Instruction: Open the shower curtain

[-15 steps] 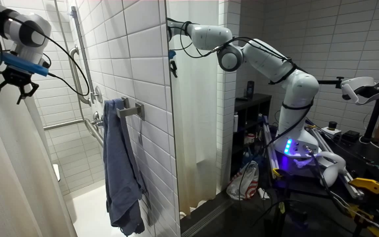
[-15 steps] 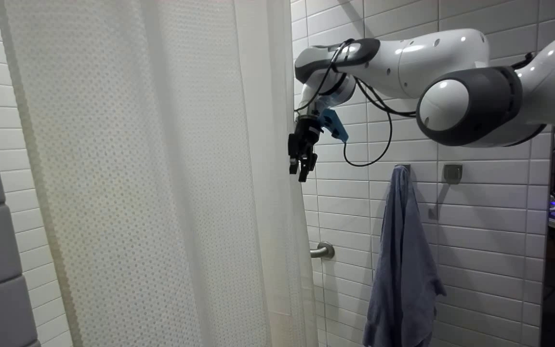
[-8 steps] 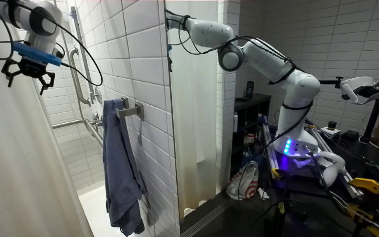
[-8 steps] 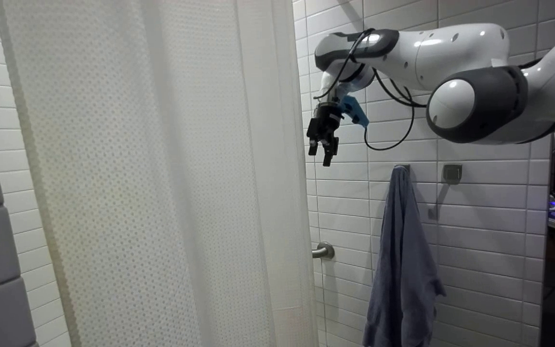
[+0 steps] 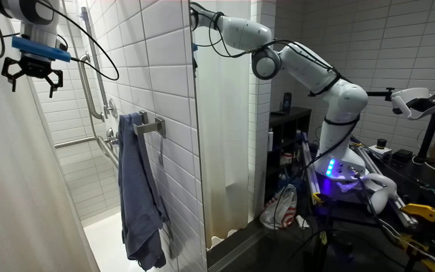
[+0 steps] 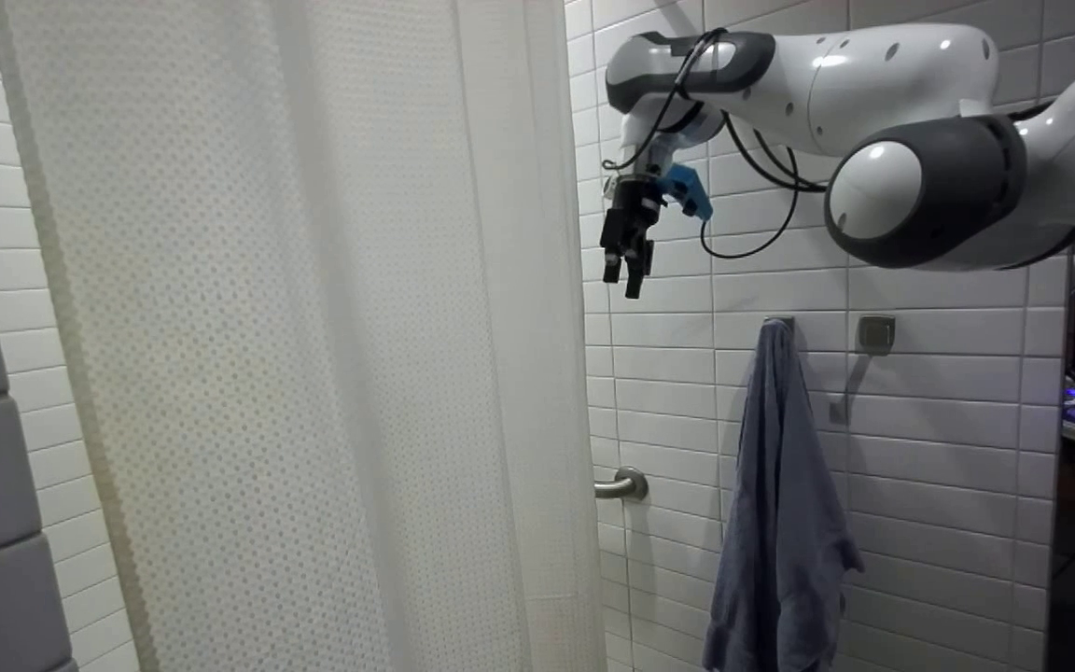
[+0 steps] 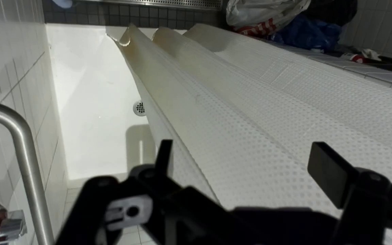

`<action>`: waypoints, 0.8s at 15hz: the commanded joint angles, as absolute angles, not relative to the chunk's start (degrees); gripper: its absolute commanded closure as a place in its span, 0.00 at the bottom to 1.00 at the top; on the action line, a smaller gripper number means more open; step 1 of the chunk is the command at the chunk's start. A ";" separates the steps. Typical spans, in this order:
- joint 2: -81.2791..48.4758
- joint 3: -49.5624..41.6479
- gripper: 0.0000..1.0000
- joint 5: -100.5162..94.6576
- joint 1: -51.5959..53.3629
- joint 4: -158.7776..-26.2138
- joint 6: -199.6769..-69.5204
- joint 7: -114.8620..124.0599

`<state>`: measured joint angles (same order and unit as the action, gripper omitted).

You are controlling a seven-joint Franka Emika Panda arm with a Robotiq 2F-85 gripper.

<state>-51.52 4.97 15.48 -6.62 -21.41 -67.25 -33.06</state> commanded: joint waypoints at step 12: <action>-52.45 14.32 0.00 20.36 -10.68 -21.10 -78.34 -35.21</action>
<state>-52.46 13.95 20.69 -10.66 -21.10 -78.32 -35.37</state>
